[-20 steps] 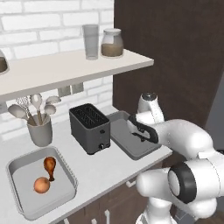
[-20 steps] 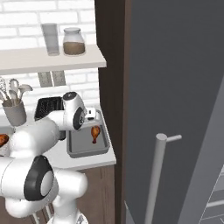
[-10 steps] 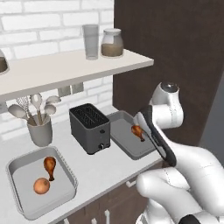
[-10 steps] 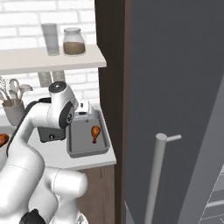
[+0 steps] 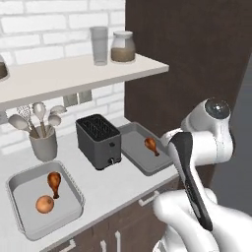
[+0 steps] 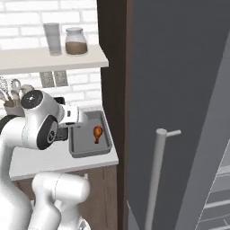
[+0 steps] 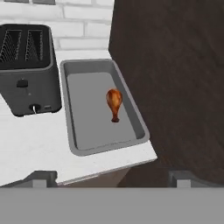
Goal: Place one onion and one chicken drumstick in each tupperware on the nearby counter, to pack two identical lunches.
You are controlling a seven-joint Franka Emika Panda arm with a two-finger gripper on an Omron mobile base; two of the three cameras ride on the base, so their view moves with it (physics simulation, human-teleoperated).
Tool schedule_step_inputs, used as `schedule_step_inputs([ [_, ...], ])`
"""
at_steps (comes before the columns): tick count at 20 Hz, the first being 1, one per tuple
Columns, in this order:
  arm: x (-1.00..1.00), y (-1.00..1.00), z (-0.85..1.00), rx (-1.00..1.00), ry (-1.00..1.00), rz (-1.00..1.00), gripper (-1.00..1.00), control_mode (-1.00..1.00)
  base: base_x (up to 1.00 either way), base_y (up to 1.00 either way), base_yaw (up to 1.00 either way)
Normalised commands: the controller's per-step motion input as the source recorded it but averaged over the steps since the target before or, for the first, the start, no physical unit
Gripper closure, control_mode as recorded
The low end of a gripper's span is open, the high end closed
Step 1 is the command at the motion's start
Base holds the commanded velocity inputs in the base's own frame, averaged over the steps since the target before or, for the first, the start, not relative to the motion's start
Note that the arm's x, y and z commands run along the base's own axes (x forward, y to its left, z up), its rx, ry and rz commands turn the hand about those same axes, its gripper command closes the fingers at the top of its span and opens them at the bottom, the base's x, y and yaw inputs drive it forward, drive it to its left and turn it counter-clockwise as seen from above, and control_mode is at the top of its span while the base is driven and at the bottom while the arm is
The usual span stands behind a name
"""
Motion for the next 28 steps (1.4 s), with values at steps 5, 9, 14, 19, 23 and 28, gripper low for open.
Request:
schedule_step_inputs([
  [5,0.00,0.00,0.00,0.00,0.00,0.00,-1.00,1.00,-1.00,-0.09,-0.07],
  [9,0.00,0.00,0.00,0.00,0.00,0.00,-1.00,1.00,-1.00,-0.24,-0.11],
  [14,0.00,0.00,0.00,0.00,0.00,0.00,-1.00,1.00,-0.57,-0.52,-0.34],
  [19,0.00,0.00,0.00,0.00,0.00,0.00,-1.00,1.00,-0.12,-0.89,-0.57],
  [23,0.00,0.00,0.00,0.00,0.00,0.00,-1.00,1.00,-0.12,-0.85,-0.61],
  [28,0.00,0.00,0.00,0.00,0.00,0.00,-1.00,1.00,0.12,-0.83,-0.46],
])
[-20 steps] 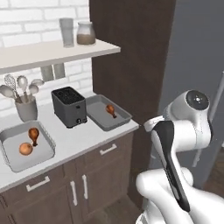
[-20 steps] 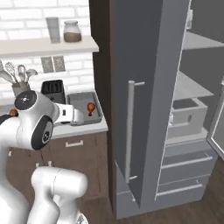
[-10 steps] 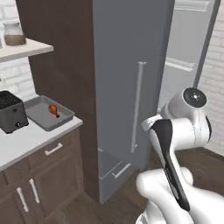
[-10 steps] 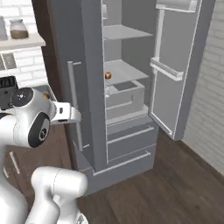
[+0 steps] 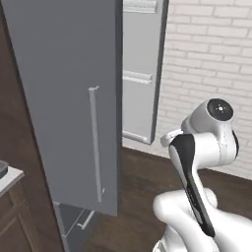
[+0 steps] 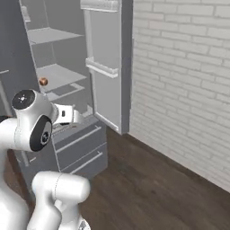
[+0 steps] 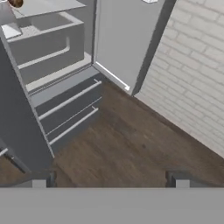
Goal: Place one onion and one chicken drumstick in each tupperware on the nearby counter, to pack two identical lunches.
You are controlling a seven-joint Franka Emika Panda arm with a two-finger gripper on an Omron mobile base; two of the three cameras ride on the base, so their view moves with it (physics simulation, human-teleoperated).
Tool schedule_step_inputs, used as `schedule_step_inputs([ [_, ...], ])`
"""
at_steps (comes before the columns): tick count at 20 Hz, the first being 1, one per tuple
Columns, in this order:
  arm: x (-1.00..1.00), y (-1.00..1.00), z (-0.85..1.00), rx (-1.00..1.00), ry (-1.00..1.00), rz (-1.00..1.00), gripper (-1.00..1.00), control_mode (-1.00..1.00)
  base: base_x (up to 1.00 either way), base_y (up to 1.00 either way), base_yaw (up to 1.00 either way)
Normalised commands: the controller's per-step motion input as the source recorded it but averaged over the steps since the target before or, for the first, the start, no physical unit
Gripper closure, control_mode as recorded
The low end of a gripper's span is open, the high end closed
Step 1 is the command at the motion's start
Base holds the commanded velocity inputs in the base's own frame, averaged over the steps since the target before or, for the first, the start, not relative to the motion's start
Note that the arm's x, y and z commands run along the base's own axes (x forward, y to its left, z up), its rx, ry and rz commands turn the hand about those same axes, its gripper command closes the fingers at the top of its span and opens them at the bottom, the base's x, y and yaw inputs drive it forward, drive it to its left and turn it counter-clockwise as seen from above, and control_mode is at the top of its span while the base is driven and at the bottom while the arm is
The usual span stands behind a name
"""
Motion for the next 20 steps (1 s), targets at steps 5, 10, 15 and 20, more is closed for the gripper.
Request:
schedule_step_inputs([
  [5,0.00,0.00,0.00,0.00,0.00,0.00,-1.00,1.00,0.97,-0.36,0.13],
  [10,0.00,0.00,0.00,0.00,0.00,0.00,-1.00,1.00,0.93,-0.38,0.61],
  [15,0.00,0.00,0.00,0.00,0.00,0.00,-1.00,1.00,0.65,-0.05,0.81],
  [20,0.00,0.00,0.00,0.00,0.00,0.00,-1.00,1.00,0.58,-0.34,0.79],
])
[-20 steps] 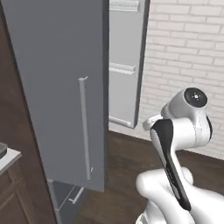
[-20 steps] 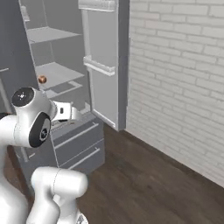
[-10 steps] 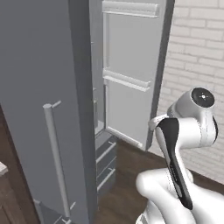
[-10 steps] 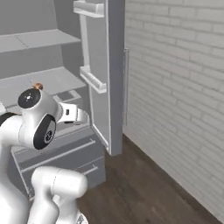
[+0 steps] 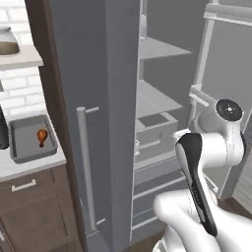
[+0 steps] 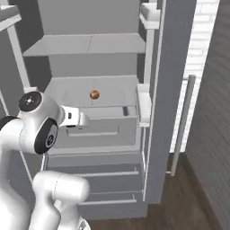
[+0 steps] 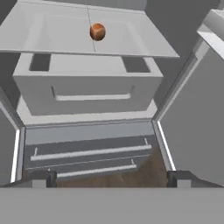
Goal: Place one onion and one chicken drumstick in each tupperware on the nearby counter, to pack two identical lunches.
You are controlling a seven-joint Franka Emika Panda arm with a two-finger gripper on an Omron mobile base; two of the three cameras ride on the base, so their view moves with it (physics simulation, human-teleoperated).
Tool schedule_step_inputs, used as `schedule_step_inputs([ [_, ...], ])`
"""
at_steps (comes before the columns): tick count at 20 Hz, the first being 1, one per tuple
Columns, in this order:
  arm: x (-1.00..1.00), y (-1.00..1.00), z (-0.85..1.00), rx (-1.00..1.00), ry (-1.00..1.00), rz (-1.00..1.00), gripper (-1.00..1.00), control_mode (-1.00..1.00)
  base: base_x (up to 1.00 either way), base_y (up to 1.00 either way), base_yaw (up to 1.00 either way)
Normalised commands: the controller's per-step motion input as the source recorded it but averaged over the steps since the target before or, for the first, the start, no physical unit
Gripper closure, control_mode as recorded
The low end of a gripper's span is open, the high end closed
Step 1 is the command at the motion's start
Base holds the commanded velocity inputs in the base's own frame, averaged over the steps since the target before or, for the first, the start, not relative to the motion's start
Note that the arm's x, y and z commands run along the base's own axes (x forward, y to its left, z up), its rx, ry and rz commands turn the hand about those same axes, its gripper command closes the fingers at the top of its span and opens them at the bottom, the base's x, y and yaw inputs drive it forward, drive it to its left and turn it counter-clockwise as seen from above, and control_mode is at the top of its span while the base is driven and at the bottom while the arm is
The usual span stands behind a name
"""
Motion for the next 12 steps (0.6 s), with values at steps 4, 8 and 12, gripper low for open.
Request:
schedule_step_inputs([
  [4,0.00,0.00,0.00,0.00,0.00,0.00,-1.00,1.00,0.29,-0.73,0.62],
  [8,0.00,0.00,0.00,0.00,0.00,0.00,-1.00,1.00,0.42,-0.34,0.39],
  [12,0.00,0.00,0.00,0.00,0.00,0.00,-1.00,1.00,0.88,-0.18,0.13],
])
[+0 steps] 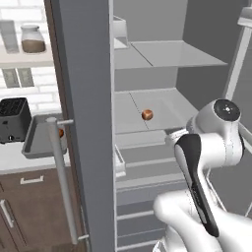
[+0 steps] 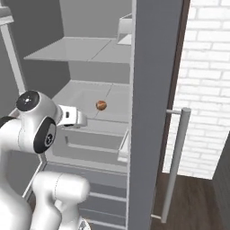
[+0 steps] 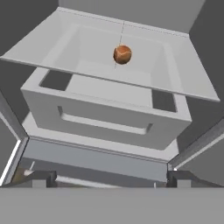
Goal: Place one onion and one chicken drumstick in each tupperware on the nearby counter, to pack two identical lunches.
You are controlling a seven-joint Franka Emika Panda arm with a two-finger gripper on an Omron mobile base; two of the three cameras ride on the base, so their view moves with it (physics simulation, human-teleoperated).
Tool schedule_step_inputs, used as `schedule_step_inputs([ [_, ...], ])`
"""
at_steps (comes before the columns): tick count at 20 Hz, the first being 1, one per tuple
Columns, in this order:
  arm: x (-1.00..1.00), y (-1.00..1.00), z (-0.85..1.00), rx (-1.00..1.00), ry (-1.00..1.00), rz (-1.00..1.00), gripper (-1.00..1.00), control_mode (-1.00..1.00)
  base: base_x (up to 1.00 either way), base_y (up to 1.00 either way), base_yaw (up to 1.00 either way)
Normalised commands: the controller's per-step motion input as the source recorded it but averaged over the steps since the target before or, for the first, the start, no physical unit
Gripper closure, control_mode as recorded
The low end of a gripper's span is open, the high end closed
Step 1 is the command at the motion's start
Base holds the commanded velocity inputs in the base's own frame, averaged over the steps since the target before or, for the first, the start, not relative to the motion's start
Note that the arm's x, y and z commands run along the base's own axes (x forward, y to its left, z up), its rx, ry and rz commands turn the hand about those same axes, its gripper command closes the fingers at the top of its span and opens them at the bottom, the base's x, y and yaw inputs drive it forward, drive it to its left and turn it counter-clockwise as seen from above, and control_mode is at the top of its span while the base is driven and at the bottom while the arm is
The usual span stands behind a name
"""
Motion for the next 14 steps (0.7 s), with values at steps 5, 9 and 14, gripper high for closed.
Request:
schedule_step_inputs([
  [5,0.00,0.00,0.00,0.00,0.00,0.00,-1.00,1.00,1.00,-0.21,0.00],
  [9,1.00,-0.01,-0.29,0.09,0.15,-0.03,-1.00,-1.00,0.00,0.00,0.00],
  [14,0.99,-0.18,-0.35,0.11,0.02,-0.01,-1.00,-1.00,0.00,0.00,0.00],
])
